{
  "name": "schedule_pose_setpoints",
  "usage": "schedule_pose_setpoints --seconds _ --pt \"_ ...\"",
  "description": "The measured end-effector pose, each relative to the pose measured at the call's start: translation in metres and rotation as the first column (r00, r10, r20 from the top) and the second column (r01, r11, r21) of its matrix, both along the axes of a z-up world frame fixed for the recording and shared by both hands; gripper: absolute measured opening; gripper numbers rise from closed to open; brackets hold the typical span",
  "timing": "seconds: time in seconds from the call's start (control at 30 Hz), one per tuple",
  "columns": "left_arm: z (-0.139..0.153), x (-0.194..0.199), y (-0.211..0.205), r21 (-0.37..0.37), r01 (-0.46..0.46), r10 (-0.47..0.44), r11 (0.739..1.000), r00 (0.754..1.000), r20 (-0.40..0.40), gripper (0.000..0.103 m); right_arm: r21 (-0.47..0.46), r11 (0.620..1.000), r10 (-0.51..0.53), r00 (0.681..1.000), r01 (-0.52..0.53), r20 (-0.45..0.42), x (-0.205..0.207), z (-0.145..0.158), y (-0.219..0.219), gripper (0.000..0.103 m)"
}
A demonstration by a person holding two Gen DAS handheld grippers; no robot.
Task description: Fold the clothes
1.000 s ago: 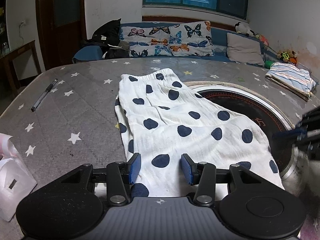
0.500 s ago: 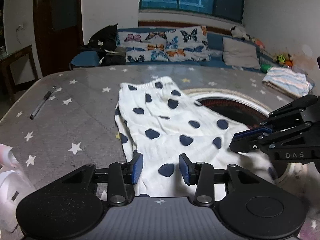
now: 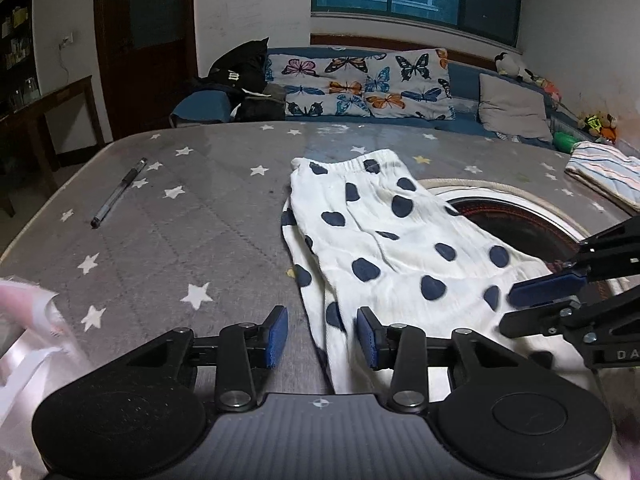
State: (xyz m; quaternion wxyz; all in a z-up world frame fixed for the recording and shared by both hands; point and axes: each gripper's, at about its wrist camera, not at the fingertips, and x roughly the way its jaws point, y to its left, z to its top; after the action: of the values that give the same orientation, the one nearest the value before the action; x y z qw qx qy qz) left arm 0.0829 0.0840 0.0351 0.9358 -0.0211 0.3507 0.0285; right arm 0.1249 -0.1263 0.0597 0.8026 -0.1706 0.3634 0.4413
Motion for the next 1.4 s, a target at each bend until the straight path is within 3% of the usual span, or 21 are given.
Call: schedule_pose_setpoints --seconds 0.37,0.63,0.7,0.9,1.1,1.4 --pt "0.023 -0.083 -0.037 -0.017 0.158 -0.157 0.987 0.985 0.067 0.042 -0.023 0.985 0.174 0.984 -0.174 0.026 -0.079 0.017 -0.012 0.042" --pt "0.022 -0.142 -0.067 -0.022 0.273 -0.270 0.962 0.957 0.104 0.041 -0.010 0.973 0.231 0.973 -0.231 0.011 -0.123 0.014 -0.022 0.042" --pt "0.016 -0.153 -0.069 -0.026 0.291 -0.287 0.957 0.953 0.102 0.035 -0.006 0.971 0.239 0.971 -0.239 0.001 -0.133 0.010 -0.024 0.042" --pt "-0.005 -0.163 -0.068 -0.024 0.293 -0.291 0.956 0.955 0.055 0.031 -0.045 0.965 0.261 0.965 -0.260 0.024 -0.154 0.003 -0.028 0.042" --pt "0.009 -0.171 -0.067 -0.027 0.292 -0.288 0.956 0.952 0.107 0.031 -0.022 0.959 0.284 0.958 -0.283 0.053 -0.171 0.023 -0.041 0.042" --pt "-0.004 -0.172 -0.061 -0.058 0.286 -0.282 0.957 0.957 0.069 0.031 -0.025 0.957 0.289 0.957 -0.289 -0.018 -0.174 0.007 -0.041 0.043"
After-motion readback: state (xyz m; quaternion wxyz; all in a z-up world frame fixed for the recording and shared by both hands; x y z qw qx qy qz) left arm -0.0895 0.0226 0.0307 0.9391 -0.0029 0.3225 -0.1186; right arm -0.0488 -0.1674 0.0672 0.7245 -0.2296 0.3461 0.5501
